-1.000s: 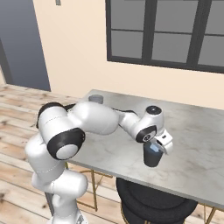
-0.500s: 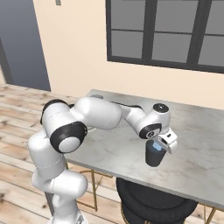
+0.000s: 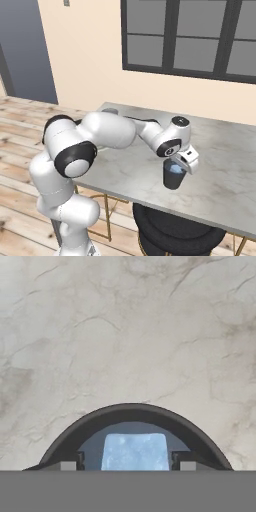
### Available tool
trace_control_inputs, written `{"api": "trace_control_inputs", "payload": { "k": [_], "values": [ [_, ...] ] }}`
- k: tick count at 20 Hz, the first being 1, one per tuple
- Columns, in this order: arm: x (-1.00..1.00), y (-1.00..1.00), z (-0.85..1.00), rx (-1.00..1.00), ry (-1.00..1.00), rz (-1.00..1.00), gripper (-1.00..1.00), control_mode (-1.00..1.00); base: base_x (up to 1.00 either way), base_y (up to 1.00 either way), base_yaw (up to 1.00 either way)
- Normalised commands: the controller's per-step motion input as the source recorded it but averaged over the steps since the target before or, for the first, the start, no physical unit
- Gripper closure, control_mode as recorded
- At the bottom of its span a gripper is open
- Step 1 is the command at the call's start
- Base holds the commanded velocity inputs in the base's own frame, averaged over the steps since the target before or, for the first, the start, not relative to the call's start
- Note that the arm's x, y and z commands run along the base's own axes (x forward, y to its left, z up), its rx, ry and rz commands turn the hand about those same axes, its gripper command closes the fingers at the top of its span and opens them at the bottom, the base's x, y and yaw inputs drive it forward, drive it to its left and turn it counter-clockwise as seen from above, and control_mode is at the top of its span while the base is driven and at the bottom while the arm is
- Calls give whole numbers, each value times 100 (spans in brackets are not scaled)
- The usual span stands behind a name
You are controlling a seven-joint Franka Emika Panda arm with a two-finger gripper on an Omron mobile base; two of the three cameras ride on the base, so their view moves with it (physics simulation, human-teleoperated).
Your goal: There are four ice cubes in the ice bowl. Place two ice cubes in each glass of water.
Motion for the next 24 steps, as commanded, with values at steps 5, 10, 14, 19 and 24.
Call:
{"api": "trace_control_inputs", "payload": {
  "k": [5, 10, 14, 19, 24],
  "values": [
    [-1, 0, 0, 0, -1, 0, -100, -100, 0, 0, 0],
    [-3, 2, 0, 0, -1, 0, 100, -100, 0, 0, 0],
    [-20, 0, 11, 0, -9, 0, 100, -100, 0, 0, 0],
    [-30, 0, 30, 0, -13, 0, 100, -100, 0, 0, 0],
    [-74, 13, 53, -4, -18, 0, 100, -100, 0, 0, 0]
  ]
}}
